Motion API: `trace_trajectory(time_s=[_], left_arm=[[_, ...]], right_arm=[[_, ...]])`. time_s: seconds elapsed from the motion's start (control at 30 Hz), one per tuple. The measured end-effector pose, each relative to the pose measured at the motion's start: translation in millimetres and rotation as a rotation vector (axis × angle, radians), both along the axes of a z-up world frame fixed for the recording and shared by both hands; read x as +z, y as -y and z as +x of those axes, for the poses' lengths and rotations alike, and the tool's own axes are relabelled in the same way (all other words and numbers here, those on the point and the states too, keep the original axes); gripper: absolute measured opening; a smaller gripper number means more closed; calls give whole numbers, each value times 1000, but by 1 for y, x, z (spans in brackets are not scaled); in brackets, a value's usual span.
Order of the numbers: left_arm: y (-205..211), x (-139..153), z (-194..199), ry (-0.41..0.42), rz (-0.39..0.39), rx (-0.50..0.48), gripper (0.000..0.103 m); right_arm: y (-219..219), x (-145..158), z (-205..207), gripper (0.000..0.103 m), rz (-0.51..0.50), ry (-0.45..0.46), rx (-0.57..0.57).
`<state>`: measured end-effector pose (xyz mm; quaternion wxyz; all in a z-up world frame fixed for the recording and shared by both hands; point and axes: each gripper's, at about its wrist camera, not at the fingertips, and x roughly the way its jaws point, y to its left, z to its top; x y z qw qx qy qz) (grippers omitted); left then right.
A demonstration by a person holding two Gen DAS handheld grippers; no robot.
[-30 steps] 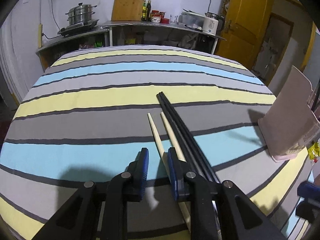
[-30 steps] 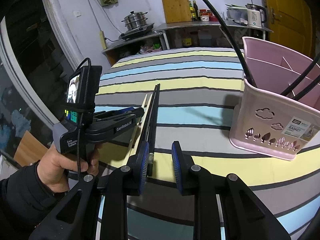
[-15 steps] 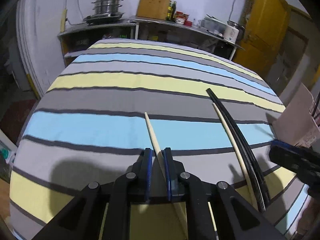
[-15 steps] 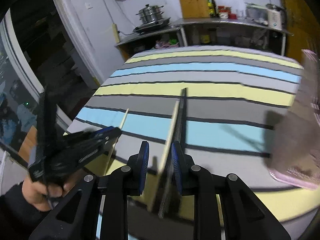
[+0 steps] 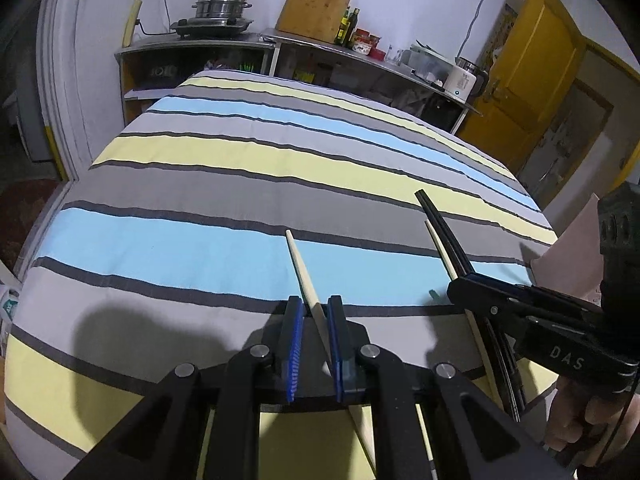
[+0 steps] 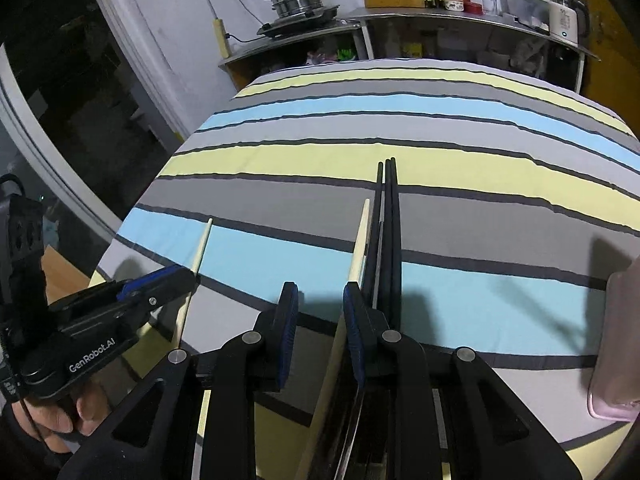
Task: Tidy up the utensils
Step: 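Grasp a wooden chopstick with the left tool while the right tool grasps another wooden chopstick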
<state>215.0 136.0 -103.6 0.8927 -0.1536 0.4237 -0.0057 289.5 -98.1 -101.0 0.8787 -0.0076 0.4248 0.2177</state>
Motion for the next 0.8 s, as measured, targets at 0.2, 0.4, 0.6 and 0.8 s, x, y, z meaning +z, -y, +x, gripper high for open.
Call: trace_trajectory(time_s=[0.2,0.4,0.6,0.8], left_arm=[[-3,-1,0,-6,-14,7,12],[-5,0,7,-13,-17,8,12],[-5,-1,10,-11,-15,8,12],[-5,-2,9,-10,-13,8,12]], right_arm=[[-5,0,5,24,-8,9,-28],[-11,-2,8,24,9,-19,12],[-3,2,15,24,-3,6,-39],[-9,-3,21,24,-34,4,-50]])
